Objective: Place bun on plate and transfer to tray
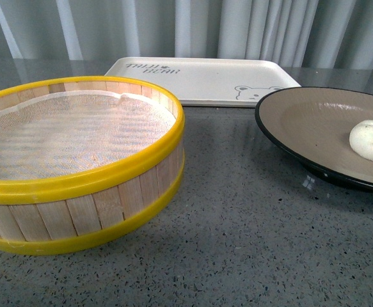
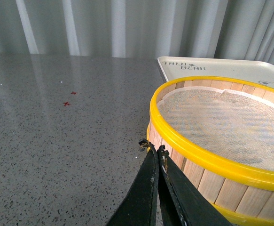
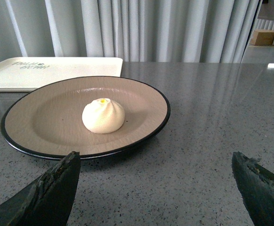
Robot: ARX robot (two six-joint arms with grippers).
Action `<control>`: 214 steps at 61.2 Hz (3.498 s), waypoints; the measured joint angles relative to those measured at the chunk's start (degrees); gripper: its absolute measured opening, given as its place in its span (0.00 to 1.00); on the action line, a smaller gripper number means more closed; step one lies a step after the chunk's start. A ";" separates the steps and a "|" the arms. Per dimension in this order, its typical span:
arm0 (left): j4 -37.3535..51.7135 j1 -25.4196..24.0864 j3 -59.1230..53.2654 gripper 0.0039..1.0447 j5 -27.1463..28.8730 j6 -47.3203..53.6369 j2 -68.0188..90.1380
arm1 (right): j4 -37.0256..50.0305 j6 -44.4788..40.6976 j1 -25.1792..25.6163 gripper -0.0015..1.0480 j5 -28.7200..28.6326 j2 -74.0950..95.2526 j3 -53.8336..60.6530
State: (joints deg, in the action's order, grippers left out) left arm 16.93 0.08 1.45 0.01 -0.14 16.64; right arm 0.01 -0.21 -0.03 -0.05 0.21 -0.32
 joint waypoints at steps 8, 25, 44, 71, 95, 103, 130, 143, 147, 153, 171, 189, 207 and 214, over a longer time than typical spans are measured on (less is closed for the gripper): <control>-2.82 0.00 0.00 0.04 0.00 0.00 -2.71 | 0.00 0.00 0.00 0.92 0.00 0.00 0.00; -8.68 0.00 0.02 0.04 0.02 0.00 -8.46 | 0.00 0.00 0.00 0.92 0.00 0.00 0.00; -16.90 0.00 0.02 0.04 0.00 0.00 -16.41 | 0.00 0.00 0.00 0.92 0.00 0.00 0.00; -16.90 0.00 0.02 0.90 0.00 -0.02 -16.41 | -1.57 -1.07 0.33 0.92 -1.14 0.81 -0.55; -16.90 0.00 0.02 0.94 0.00 0.00 -16.41 | 18.43 7.98 8.48 0.92 -12.68 39.58 -17.22; -16.90 0.00 0.02 0.94 0.02 0.00 -16.44 | 14.47 21.66 12.61 0.92 -18.95 49.75 -23.28; -16.90 0.00 0.02 0.94 0.00 0.00 -16.44 | 0.42 48.17 15.80 0.92 -29.18 53.31 -27.28; -16.90 0.00 0.02 0.94 0.00 0.00 -16.44 | -0.98 51.65 15.80 0.92 -30.67 54.21 -27.12; -16.90 0.00 0.02 0.94 0.00 0.00 -16.44 | -1.07 52.65 15.80 0.92 -31.17 54.66 -26.86; -16.90 0.00 0.02 0.94 0.00 0.00 -16.44 | -1.11 54.01 15.74 0.92 -31.80 54.99 -26.34; -16.90 0.00 0.02 0.94 0.00 0.00 -16.44 | 7.08 61.88 11.02 0.92 -30.86 60.65 -24.63; -16.90 0.00 0.02 0.94 0.00 0.00 -16.44 | 12.76 68.57 4.09 0.85 -28.89 63.49 -23.17; -16.90 0.00 0.02 0.94 0.00 0.00 -16.44 | 13.29 69.99 3.32 0.40 -29.03 63.10 -22.91; -16.90 0.00 0.02 0.94 0.00 0.00 -16.44 | 13.27 70.10 4.07 0.23 -29.48 63.10 -22.75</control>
State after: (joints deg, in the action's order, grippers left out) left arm 0.03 0.08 1.48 0.01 -0.14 0.21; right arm 13.28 69.89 4.03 -29.54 63.31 -23.07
